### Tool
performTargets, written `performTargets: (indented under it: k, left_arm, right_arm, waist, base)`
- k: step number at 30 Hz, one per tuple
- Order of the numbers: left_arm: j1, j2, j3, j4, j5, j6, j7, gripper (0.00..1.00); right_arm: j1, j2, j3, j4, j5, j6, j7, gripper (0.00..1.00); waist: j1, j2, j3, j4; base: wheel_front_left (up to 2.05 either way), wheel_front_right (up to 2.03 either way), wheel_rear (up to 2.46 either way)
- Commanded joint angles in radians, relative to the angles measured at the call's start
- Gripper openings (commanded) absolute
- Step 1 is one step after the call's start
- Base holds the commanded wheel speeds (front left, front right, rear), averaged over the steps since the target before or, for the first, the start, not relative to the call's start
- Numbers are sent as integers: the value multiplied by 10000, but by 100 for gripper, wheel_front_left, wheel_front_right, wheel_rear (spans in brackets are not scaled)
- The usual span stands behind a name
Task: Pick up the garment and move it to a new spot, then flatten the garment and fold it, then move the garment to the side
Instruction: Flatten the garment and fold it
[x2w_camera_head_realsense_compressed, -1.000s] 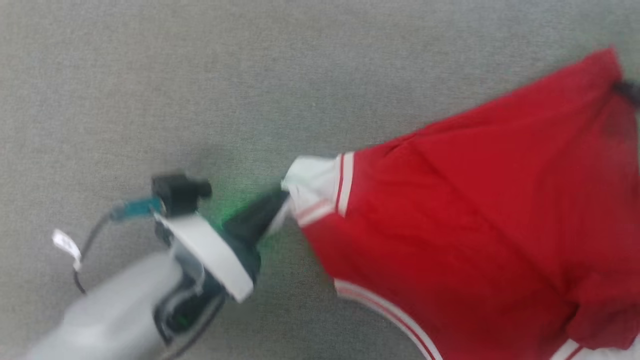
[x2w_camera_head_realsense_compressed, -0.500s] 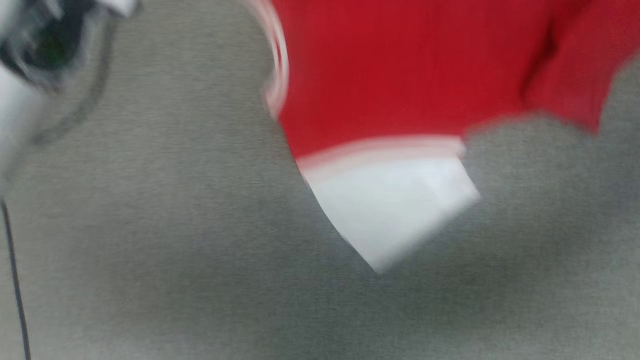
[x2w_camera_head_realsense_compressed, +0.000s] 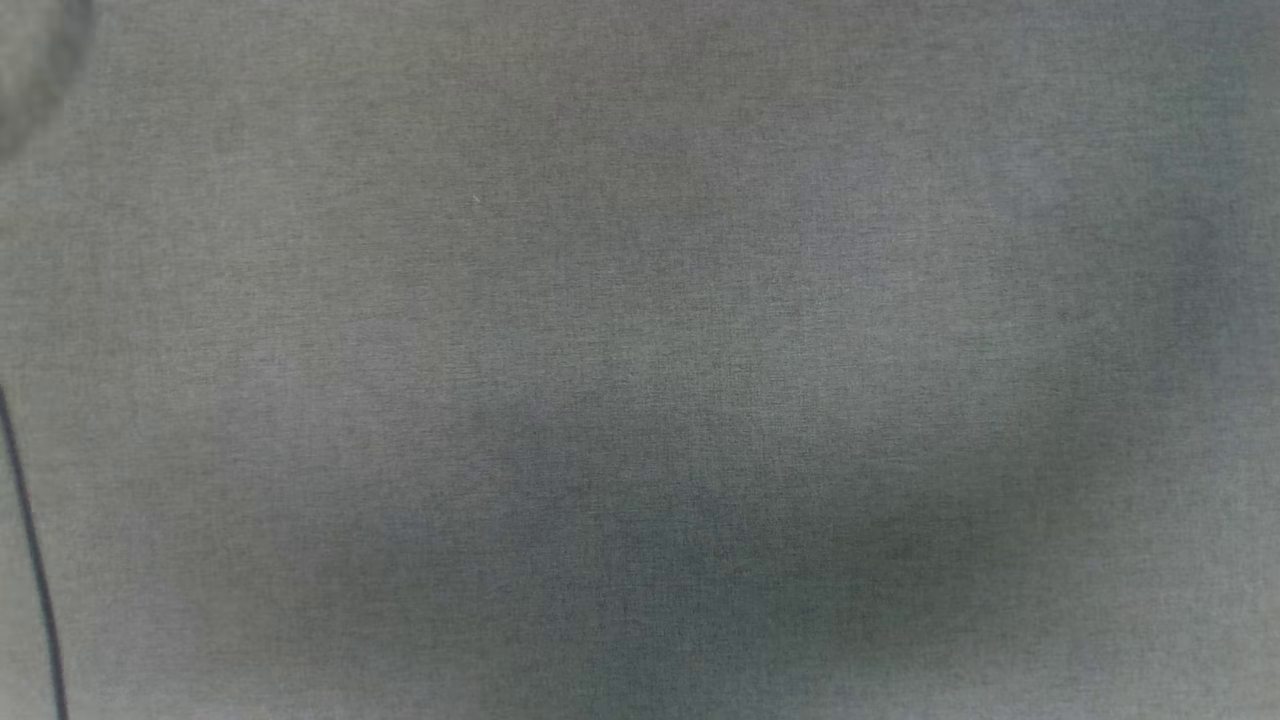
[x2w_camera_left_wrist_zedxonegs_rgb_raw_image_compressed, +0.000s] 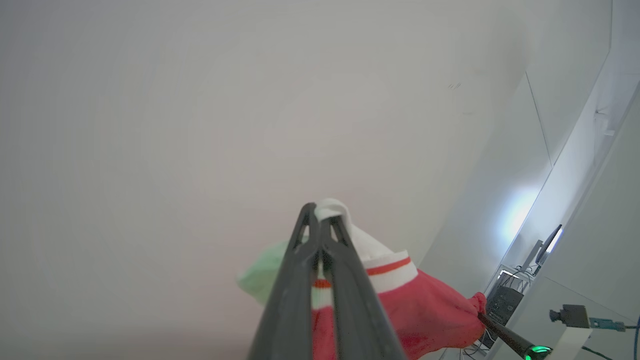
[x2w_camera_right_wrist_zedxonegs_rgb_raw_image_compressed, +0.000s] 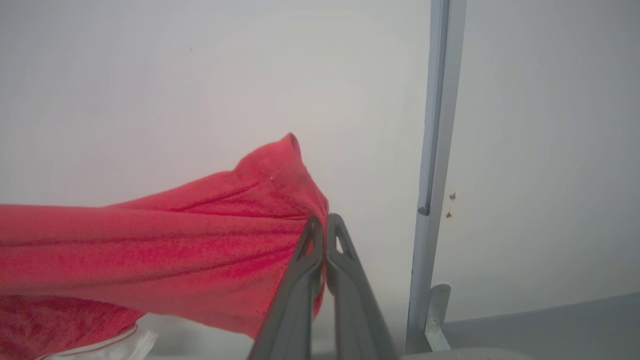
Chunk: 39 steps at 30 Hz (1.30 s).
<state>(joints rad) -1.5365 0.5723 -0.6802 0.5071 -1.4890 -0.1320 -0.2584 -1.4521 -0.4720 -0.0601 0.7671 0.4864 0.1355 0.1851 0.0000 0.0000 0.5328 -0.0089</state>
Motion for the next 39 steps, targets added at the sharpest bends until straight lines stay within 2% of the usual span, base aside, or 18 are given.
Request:
performTargets:
  k: [1,3,5,10,13,17,24,33,36,39]
  left_arm:
    - [493,158,-19,-112,-123,35,-84,0]
    - [1415,323,-103,-633,-358,35,-88,0]
    - [3163,497,-181,-1430,-616,35,-75,0]
    - [5984,525,-434,-2991,-702,24,-74,0]
    - [7603,534,-216,-3949,-803,24,-75,0]
    - [9673,557,71,-5203,-660,24,-76,0]
    - [12494,994,141,-6700,-23,24,-75,0]
    - [14791,1748,128,-8038,456,24,-76,0]
    - [14743,1842,171,-8157,619,24,-76,0]
    - [14021,1964,-17,-8031,705,24,-17,0]
  right_arm:
    - [391,-100,29,130,140,-80,29,0]
    - [881,-176,279,126,360,-77,94,0]
    - [1910,-330,611,-21,846,-66,23,0]
    - [4161,-599,1047,-660,1783,-59,-18,0]
    - [5765,-685,1127,-1170,2401,-57,116,0]
    - [7894,-837,1010,-2127,3212,-56,249,0]
    - [11200,-873,359,-4027,4082,-56,690,0]
    - [14122,-535,-744,-6356,4254,-54,1690,0]
    - [14387,-228,-1138,-6847,4135,-54,1882,0]
    - [14113,29,-1371,-7079,3906,-54,2044,0]
  waist:
    - [0,0,-37,31]
    - [0,0,-72,62]
    - [0,0,-115,100]
    - [0,0,-312,201]
    - [0,0,-522,241]
    - [0,0,-867,278]
    - [0,0,-1495,262]
    - [0,0,-1796,93]
    - [0,0,-1848,35]
    - [0,0,-1934,12]
  base:
    - [0,0,0]
    - [0,0,0]
    - [0,0,0]
    - [0,0,0]
    - [0,0,0]
    - [0,0,0]
    - [0,0,0]
    - [0,0,0]
    - [0,0,0]
    - [0,0,0]
